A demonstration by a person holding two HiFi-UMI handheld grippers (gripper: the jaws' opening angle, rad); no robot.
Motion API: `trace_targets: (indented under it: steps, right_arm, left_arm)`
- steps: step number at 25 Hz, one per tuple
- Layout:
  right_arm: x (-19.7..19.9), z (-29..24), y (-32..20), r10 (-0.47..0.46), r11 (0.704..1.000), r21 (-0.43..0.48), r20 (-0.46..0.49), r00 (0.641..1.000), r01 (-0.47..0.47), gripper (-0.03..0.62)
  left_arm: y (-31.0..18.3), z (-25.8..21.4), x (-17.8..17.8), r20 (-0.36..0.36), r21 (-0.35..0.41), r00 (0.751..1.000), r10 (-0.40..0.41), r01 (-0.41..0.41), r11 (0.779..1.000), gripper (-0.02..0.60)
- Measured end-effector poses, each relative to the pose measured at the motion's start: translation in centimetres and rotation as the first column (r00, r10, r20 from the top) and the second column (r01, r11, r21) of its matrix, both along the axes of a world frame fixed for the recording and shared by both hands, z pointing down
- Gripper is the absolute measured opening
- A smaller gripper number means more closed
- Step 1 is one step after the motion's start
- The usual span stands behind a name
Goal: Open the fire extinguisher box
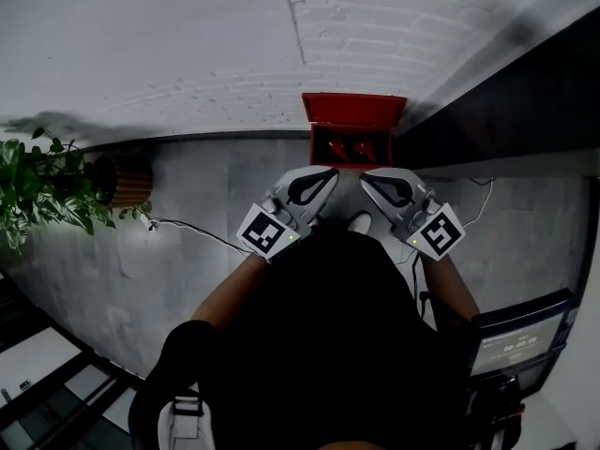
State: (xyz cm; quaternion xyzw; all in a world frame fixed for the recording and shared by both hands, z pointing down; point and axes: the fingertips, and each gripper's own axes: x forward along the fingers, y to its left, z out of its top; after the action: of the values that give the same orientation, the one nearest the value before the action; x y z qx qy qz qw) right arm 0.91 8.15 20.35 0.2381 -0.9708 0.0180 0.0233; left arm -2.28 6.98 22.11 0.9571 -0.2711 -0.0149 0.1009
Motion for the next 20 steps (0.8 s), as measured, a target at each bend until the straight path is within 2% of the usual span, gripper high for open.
trace_targets:
  steps: [7,20]
  right_arm:
    - [0.6,-0.1,-1.2,0.031,1.0,-0.003,0.024,0.999,-0.031,0.009]
    - [0.5,0.0,-1.2,0.031,1.0,0.005,0.012,0.999,-0.031,0.009]
  left_arm:
    - [-0.1,-0.9,0.1,-0.003,0.03,1.0,0.011,-0.011,0.999,0.0]
    - [-0.1,-0.8,0.8,-0.024,0.022,0.999,0.026,-0.026,0.999,0.0]
